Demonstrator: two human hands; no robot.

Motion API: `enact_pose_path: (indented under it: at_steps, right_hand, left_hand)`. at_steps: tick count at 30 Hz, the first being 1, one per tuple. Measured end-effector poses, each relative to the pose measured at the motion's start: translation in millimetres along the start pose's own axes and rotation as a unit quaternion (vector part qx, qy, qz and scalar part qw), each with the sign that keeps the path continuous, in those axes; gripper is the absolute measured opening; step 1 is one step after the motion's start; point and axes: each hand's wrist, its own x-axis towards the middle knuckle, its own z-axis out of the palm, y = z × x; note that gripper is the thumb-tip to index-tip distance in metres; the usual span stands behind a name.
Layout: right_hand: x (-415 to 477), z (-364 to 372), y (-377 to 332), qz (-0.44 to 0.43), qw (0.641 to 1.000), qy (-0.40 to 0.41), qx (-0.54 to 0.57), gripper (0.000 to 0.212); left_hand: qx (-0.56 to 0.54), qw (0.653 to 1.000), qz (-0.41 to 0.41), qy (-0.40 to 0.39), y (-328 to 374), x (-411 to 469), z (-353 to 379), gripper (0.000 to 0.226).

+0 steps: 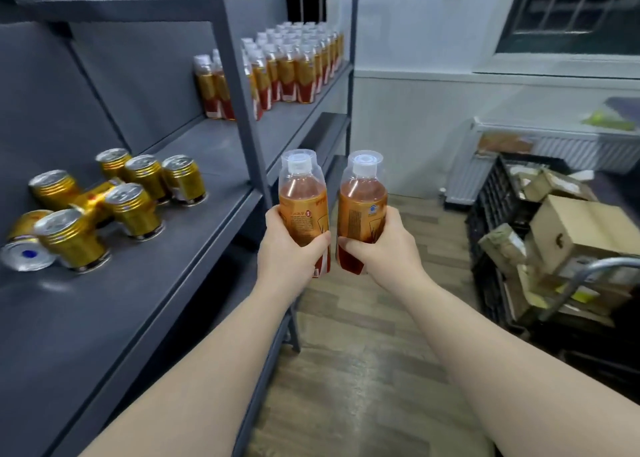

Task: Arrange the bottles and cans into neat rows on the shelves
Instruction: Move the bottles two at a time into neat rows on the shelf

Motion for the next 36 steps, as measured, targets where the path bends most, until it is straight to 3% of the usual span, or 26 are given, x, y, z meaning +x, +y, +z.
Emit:
enact_pose_path:
  at_steps: [9, 18, 25, 36]
  right_hand:
    - [91, -22, 13, 0.042, 0.995, 0.09, -0.013, 0.061]
    - [168, -27, 21, 0.048, 0.993, 0.11, -0.019, 0.066]
    - [247, -37, 32, 0.034, 0.994, 0.1, -0.016, 0.07]
    - [389, -75, 46, -0.012, 0.999, 0.035, -0.01, 0.06]
  left_hand:
    - [-0.016, 0.996, 0.035, -0.082, 14, 98, 61, 0.075]
    - [-0.018, 0.993, 0.043, -0.112, 18, 175, 98, 0.076]
    - [-0.012, 0.995, 0.04, -0.094, 25, 237, 138, 0.077]
    - [-0.007, 1.0, 0.013, -0.021, 53, 335, 215, 0.071]
